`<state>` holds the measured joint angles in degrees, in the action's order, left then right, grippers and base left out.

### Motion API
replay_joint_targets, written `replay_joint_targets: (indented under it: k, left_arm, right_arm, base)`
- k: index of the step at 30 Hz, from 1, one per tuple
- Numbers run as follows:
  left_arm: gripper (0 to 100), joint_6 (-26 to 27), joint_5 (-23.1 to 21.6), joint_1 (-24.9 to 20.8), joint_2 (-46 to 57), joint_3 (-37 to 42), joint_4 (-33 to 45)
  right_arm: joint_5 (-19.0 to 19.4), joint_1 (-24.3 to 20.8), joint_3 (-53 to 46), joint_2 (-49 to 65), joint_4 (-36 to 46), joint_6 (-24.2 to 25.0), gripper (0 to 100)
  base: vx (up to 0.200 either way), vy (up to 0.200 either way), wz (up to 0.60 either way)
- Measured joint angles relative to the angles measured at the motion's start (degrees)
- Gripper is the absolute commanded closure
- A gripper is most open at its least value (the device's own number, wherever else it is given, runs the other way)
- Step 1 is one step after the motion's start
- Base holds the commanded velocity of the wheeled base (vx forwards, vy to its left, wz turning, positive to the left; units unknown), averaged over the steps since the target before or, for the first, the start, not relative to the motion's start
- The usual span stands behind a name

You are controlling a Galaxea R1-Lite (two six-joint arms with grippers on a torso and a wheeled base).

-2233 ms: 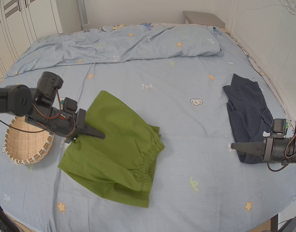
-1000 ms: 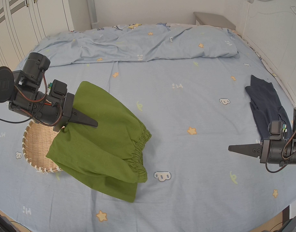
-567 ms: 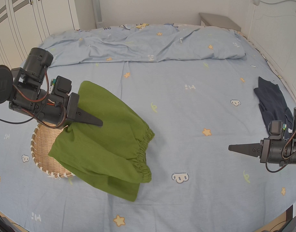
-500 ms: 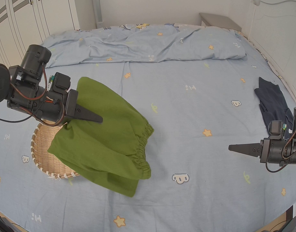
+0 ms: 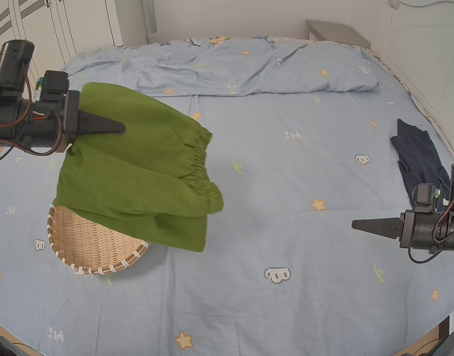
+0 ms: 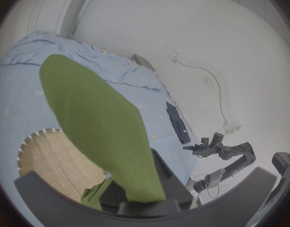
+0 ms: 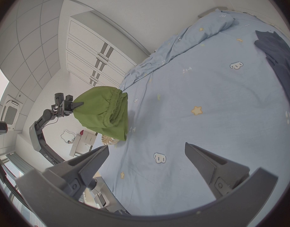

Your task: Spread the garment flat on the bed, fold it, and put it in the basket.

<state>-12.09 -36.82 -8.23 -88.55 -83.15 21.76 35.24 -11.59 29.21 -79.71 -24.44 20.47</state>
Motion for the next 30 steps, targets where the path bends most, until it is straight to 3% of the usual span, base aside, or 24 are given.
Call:
replay_joint_targets:
  k: [10, 21, 24, 30]
  left_arm:
    - [100, -0.2, -0.7, 9.4, 1.0, 1.6, -0.4]
    - [100, 0.4, -0.2, 18.9, -8.7, 5.6, 0.5]
    - [100, 0.9, 2.0, 20.2, -10.9, 6.9, 1.1]
    - [100, 1.5, 10.6, 20.9, -14.6, 7.5, 1.4]
  right_arm:
    - [0.0, -0.3, 0.1, 0.3, 0.0, 0.0, 0]
    - [0.0, -0.9, -0.1, 1.3, 0.1, 0.0, 0]
    - [0.0, -1.0, -0.2, 1.4, 0.1, 0.0, 0]
    - [0.0, -1.0, -0.2, 1.5, 0.1, 0.0, 0]
  base:
    - [0.0, 0.0, 0.0]
    - [0.0, 0.0, 0.0]
    - [0.0, 0.0, 0.0]
    - [0.0, 0.0, 0.0]
